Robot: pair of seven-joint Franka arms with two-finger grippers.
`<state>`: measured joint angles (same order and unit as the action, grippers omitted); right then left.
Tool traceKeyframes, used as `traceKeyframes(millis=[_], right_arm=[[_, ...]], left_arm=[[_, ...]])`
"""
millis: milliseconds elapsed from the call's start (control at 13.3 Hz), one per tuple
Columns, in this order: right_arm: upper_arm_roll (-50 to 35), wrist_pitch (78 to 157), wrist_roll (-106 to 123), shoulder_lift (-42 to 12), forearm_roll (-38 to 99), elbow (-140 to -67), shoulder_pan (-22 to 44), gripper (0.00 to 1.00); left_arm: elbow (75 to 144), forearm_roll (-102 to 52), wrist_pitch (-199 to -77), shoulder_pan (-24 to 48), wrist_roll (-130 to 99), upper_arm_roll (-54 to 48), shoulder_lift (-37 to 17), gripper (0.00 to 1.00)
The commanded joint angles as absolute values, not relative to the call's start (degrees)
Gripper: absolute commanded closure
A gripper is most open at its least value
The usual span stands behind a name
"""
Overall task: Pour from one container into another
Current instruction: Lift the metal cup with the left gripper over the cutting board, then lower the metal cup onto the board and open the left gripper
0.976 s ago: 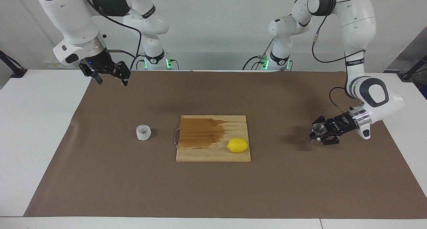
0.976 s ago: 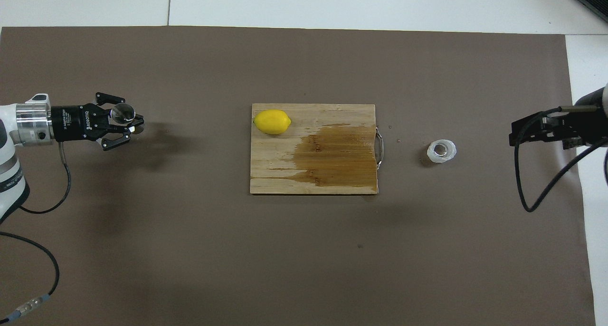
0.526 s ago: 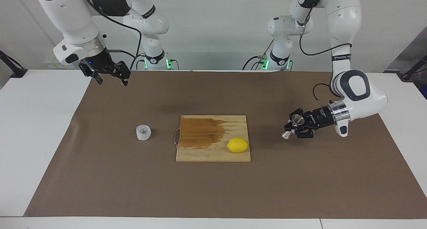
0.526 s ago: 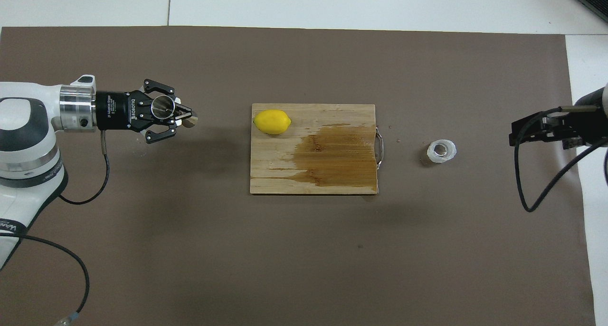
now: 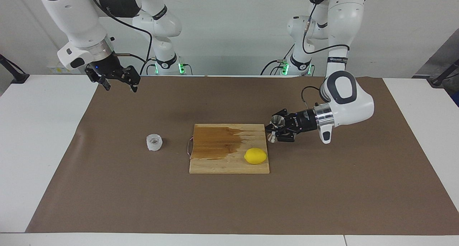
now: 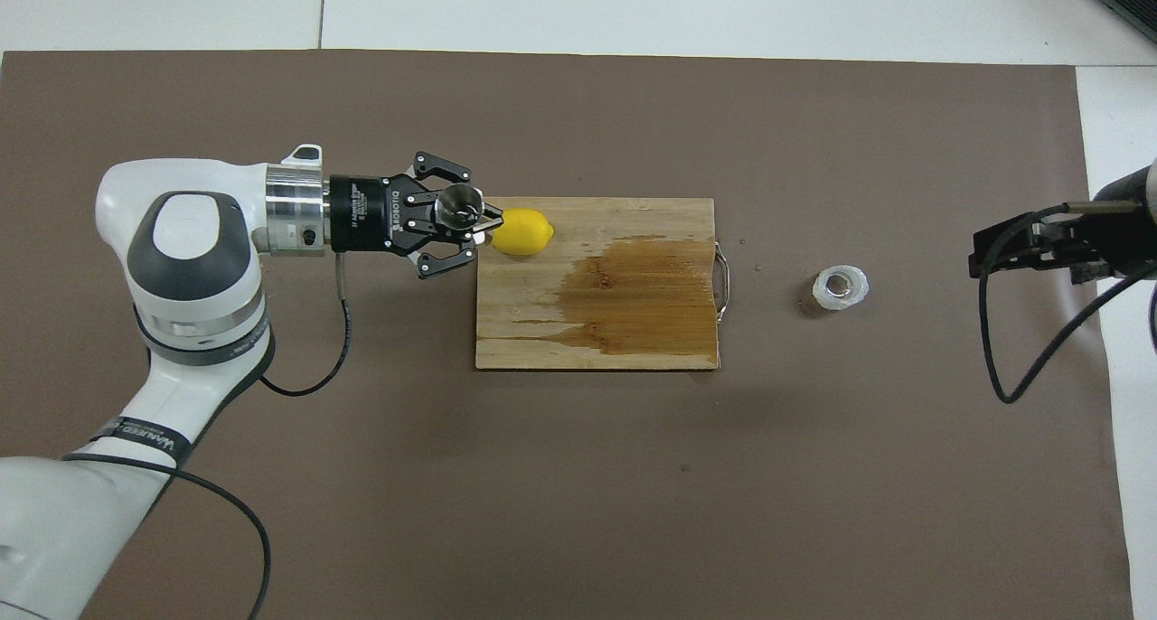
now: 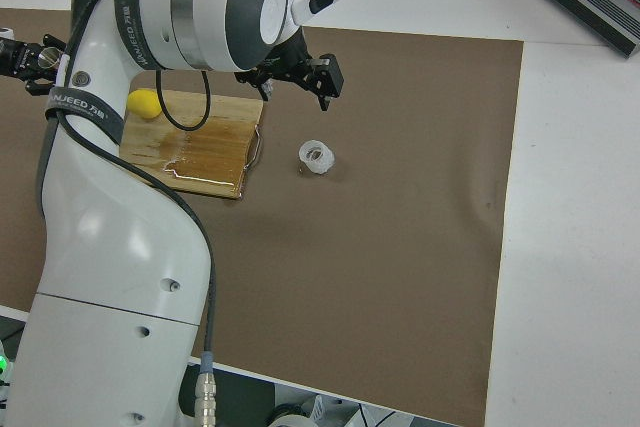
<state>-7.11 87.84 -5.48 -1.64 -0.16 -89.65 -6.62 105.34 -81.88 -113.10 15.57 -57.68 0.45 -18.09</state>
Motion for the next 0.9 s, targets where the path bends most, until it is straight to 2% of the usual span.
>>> traceKeyframes(millis=[0, 225, 526, 826], right_arm=[[-7.47, 87.89, -6.24, -1.23, 1.05, -89.91, -7.29, 0.0], [-7.47, 87.89, -6.24, -1.23, 0.97, -89.91, -7.29, 0.0], [-7.47, 87.89, -6.24, -1.23, 0.97, -89.91, -7.29, 0.0], [-7.47, 87.89, -6.24, -1.23, 0.97, -89.91, -7.29, 0.0]], left_arm=[[107.4, -87.95, -120.38, 21.95, -58.45, 1.41, -17.05, 1.0], [108.19, -97.19, -126.19, 26.71, -58.45, 1.06, -17.4, 1.0], [108.28, -99.66, -126.91, 27.16, -57.4, -0.26, -19.94, 1.0], [108.9, -104.76, -134.11, 30.85, -51.06, -0.35, -21.36, 1.0]])
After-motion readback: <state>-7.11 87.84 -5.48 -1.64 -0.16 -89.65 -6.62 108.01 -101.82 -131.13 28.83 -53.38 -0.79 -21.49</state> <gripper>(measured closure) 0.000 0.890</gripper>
